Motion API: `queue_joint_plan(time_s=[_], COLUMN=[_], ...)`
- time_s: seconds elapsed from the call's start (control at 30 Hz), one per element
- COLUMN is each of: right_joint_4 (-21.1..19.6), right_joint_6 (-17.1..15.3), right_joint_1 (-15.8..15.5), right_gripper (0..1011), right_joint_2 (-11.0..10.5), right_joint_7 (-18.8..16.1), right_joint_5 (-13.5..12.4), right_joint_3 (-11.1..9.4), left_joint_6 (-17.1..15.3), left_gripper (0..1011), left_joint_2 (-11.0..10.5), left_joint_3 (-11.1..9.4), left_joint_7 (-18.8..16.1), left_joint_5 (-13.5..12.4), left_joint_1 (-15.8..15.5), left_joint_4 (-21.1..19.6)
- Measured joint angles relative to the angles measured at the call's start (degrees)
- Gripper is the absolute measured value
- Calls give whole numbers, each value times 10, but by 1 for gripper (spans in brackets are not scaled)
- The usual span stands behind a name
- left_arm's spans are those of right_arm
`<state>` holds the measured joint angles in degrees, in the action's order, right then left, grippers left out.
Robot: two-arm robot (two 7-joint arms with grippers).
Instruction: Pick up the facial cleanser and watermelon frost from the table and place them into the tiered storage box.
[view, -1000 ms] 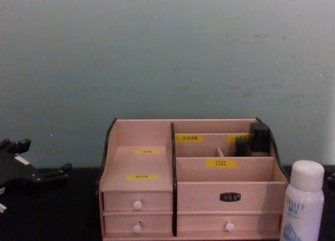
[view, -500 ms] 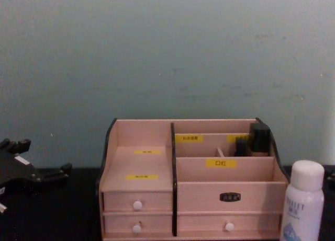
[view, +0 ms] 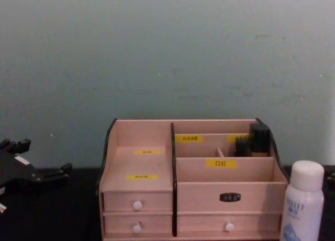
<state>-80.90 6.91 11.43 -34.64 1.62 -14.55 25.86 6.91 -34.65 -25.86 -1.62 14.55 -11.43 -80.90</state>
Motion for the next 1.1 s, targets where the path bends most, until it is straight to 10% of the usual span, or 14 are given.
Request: queue_joint_plan(time_s=[1.1], right_joint_4=[-24], right_joint_6=[-4], right_joint_1=[-22], right_gripper=[1000], right_joint_2=[-5], right_joint_7=[-15], right_joint_5=[-6], right_joint_3=[-23], left_joint_6=[0], left_gripper=[1001], left_joint_2=[0], left_joint_3=[0], left_joint_7=[0], left_joint_5=[0], left_joint_1=[0], left_joint_4=[0])
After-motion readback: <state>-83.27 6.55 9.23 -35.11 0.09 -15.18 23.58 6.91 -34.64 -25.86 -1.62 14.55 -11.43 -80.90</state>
